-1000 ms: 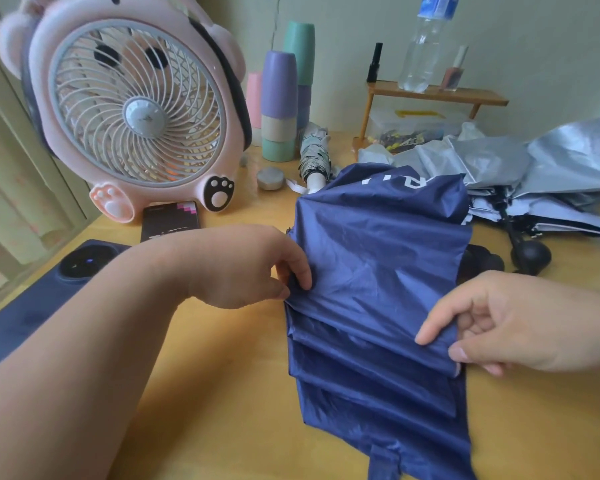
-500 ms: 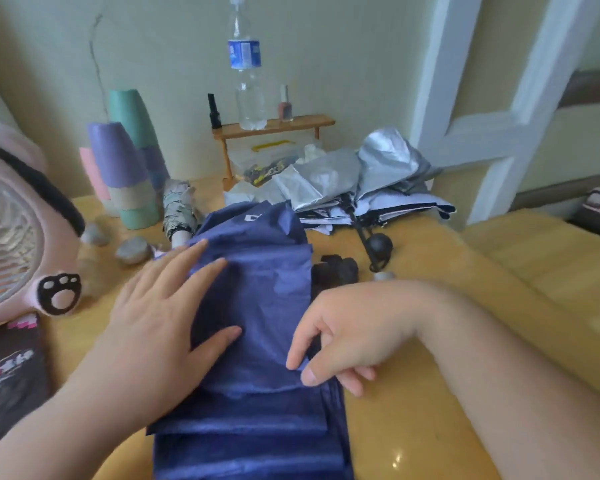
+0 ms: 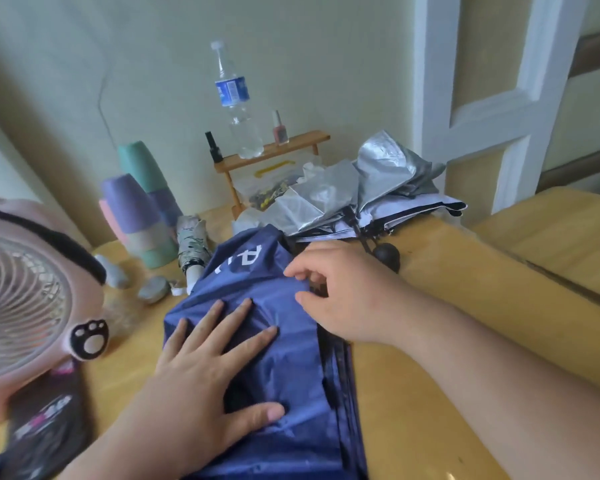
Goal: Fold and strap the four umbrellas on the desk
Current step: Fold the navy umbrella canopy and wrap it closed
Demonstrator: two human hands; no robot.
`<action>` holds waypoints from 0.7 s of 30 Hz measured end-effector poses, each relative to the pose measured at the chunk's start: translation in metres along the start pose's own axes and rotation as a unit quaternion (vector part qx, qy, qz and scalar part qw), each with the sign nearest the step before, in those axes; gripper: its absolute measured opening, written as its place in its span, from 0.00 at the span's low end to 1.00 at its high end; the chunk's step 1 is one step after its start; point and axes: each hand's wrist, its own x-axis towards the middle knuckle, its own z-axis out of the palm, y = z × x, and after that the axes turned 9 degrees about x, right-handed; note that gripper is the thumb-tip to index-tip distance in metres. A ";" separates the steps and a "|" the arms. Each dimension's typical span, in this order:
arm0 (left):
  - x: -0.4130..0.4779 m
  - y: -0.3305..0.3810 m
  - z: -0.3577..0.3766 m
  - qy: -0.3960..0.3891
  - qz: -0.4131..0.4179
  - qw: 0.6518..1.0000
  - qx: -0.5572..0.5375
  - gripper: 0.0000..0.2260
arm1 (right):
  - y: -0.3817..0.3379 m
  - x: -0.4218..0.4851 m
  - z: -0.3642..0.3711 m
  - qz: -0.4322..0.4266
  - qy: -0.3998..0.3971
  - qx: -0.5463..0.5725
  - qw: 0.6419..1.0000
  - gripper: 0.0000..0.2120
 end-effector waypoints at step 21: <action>-0.012 0.031 0.001 -0.095 0.212 0.972 0.015 0.21 | -0.003 0.018 0.029 0.050 0.123 -0.085 0.987 0.17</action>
